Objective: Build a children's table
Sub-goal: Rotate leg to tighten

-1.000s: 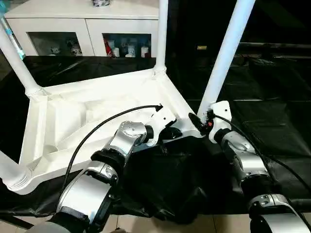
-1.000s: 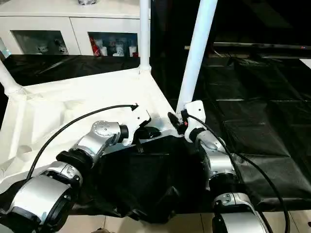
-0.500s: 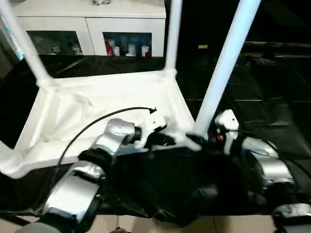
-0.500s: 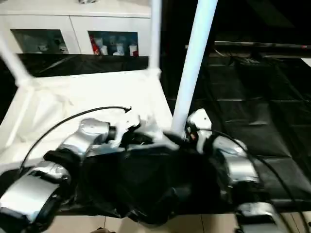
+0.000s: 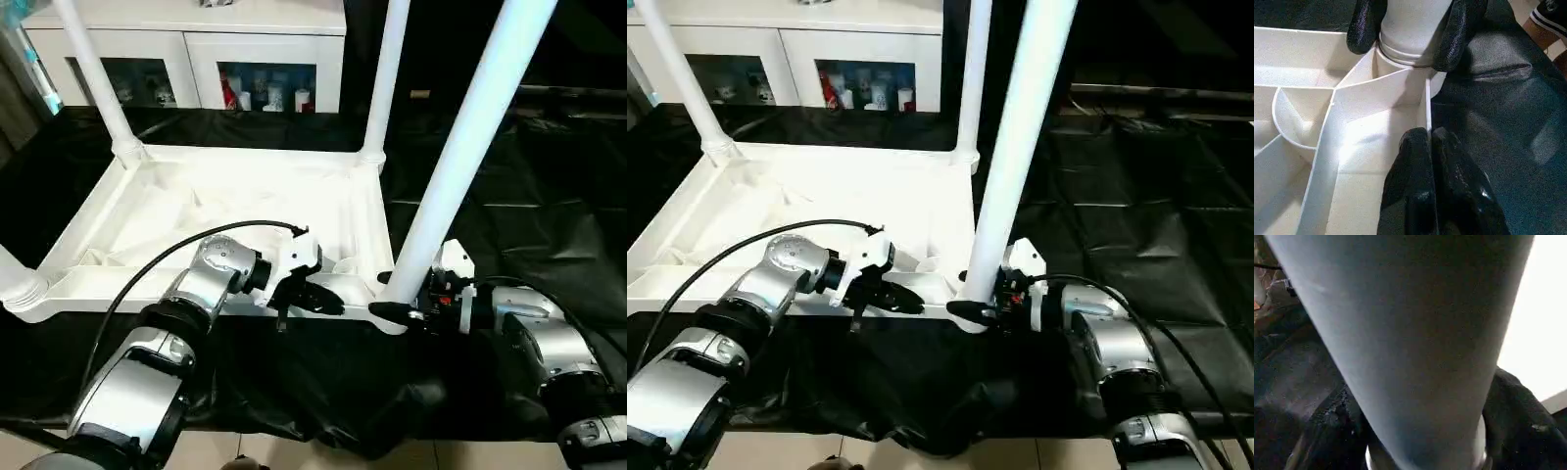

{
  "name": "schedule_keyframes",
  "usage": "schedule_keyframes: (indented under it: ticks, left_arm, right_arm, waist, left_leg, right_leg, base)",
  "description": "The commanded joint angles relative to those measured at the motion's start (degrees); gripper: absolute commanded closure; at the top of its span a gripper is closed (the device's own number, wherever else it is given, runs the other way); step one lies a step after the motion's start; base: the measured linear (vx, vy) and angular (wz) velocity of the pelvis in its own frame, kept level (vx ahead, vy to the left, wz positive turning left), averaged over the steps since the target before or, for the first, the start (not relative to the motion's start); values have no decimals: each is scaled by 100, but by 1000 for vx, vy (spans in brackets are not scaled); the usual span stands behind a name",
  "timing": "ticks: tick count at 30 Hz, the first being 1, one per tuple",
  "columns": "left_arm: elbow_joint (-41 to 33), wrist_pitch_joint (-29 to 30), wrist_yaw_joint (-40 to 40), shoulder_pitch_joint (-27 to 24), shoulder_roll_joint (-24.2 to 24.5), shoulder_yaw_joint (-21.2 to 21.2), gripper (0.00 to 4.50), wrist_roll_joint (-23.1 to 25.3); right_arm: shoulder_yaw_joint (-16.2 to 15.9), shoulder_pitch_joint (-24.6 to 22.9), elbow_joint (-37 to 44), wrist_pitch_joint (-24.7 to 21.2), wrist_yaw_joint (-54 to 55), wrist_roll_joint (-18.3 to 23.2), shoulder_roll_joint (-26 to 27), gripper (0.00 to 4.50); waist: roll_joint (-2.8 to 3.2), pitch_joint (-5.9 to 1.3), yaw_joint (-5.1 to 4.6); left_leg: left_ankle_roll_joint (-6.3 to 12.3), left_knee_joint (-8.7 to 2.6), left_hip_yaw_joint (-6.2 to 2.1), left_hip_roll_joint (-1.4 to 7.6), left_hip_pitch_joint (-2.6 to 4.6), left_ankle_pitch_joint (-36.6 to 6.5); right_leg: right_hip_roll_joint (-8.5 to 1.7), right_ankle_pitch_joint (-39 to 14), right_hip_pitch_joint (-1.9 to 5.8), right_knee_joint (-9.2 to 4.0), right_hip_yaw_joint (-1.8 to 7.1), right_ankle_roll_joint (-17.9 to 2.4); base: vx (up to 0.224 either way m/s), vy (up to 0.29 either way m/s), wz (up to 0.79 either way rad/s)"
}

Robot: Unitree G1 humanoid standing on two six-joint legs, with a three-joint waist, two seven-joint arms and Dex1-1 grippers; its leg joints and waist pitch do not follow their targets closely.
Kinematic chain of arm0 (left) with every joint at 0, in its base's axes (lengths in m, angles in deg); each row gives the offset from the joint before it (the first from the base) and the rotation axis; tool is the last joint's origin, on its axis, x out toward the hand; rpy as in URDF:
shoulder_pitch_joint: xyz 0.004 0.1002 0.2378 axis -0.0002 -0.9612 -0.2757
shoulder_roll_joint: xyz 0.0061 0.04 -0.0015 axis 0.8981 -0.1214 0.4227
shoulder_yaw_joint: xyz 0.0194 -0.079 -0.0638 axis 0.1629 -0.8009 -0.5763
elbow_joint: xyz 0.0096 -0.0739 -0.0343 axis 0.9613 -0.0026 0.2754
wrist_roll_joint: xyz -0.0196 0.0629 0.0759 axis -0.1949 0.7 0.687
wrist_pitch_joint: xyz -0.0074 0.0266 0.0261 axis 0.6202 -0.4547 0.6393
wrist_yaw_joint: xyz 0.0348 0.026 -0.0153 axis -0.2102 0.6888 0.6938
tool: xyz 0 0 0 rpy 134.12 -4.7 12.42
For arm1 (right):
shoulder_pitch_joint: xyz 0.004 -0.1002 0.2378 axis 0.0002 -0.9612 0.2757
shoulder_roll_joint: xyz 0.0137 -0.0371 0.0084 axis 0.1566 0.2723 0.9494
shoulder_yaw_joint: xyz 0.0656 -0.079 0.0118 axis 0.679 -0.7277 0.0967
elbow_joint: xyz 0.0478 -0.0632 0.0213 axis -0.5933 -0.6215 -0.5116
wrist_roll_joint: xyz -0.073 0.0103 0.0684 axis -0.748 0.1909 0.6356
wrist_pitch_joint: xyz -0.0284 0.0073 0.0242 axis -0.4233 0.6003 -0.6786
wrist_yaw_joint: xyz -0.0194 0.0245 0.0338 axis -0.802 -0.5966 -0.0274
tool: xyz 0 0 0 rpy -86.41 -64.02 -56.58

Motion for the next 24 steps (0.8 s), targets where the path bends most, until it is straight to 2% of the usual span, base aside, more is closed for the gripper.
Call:
schedule_keyframes:
  ticks: [1,4,7,8,10,11,13,14,16,17,20,23,24]
  left_arm:
    - [-99,-3,-28,1,-50,3,450,-56]
    - [7,-12,-546,45,-205,-111,450,-44]
    - [214,-2,-1384,183,-460,-258,450,-11]
    - [272,37,-1648,225,-566,-280,450,10]
    - [299,55,-1761,242,-618,-281,450,25]
    - [336,95,-1938,262,-705,-279,450,49]
    - [408,176,-2271,299,-872,-271,450,94]
    - [408,176,-2271,299,-872,-271,450,94]
    - [493,294,-2694,344,-1111,-258,450,145]
    - [511,320,-2789,354,-1173,-255,450,157]
    - [607,334,-3042,395,-1327,-238,450,211]
    - [607,334,-3042,395,-1327,-238,450,211]
    - [640,287,-3029,412,-1316,-214,450,243]
  right_arm:
    - [-110,-97,94,-58,-125,14,29,186]
    - [-56,-62,-137,31,506,-226,185,186]
    - [54,28,-482,42,1703,-510,539,186]
    - [140,89,-635,20,2299,-589,725,186]
    - [197,126,-715,-8,2577,-602,823,186]
    - [288,180,-818,-56,2978,-606,969,186]
    - [390,278,-976,-79,3565,-642,1198,186]
    - [390,278,-976,-79,3565,-642,1198,186]
    - [482,425,-1176,-80,4268,-702,1506,186]
    - [484,464,-1214,-72,4411,-725,1589,186]
    - [343,575,-1319,29,4669,-916,1813,186]
    - [343,575,-1319,29,4669,-916,1813,186]
    - [208,568,-1288,311,4606,-1051,1805,130]
  waist:
    - [-33,-379,8]
    - [-35,-373,6]
    - [-48,-331,-34]
    - [-33,-322,-68]
    - [-46,-319,-104]
    - [-48,-330,-127]
    - [-34,-337,-158]
    - [-8,-339,-171]
    - [-19,-343,-202]
    - [11,-345,-222]
    - [0,-349,-224]
    - [3,-341,-224]
    - [-1,-334,-229]
  left_leg:
    - [558,-347,-161,357,81,-834]
    - [482,-351,-160,355,90,-914]
    - [309,-378,-170,338,122,-1203]
    - [210,-398,-193,341,131,-1315]
    - [150,-406,-204,330,126,-1368]
    - [161,-408,-204,320,125,-1351]
    - [190,-403,-200,328,129,-1310]
    - [197,-395,-192,321,118,-1292]
    - [209,-396,-193,317,106,-1224]
    - [198,-392,-189,312,115,-1223]
    - [262,-385,-182,293,104,-1190]
    - [332,-388,-182,294,101,-1225]
    - [324,-393,-183,298,100,-1278]
  right_leg:
    - [-585,-831,277,-394,343,-1344]
    - [-588,-1006,267,-411,343,-1305]
    - [-593,-1660,239,-496,337,-1165]
    - [-611,-1933,227,-516,344,-1089]
    - [-614,-2091,232,-537,344,-1016]
    - [-603,-2051,236,-548,349,-968]
    - [-601,-1847,227,-526,358,-1045]
    - [-595,-1764,214,-517,365,-1074]
    - [-597,-1611,234,-509,365,-1093]
    - [-589,-1573,222,-512,363,-1124]
    - [-585,-1512,241,-515,359,-1110]
    - [-586,-1613,244,-530,358,-1059]
    - [-586,-1713,236,-544,357,-1033]
  base:
    - [0,0,0]
    - [0,0,0]
    - [0,0,0]
    - [0,0,0]
    - [0,0,0]
    - [0,0,0]
    - [0,0,0]
    - [0,0,0]
    - [0,0,0]
    - [0,0,0]
    - [0,0,0]
    - [0,0,0]
    - [0,0,0]
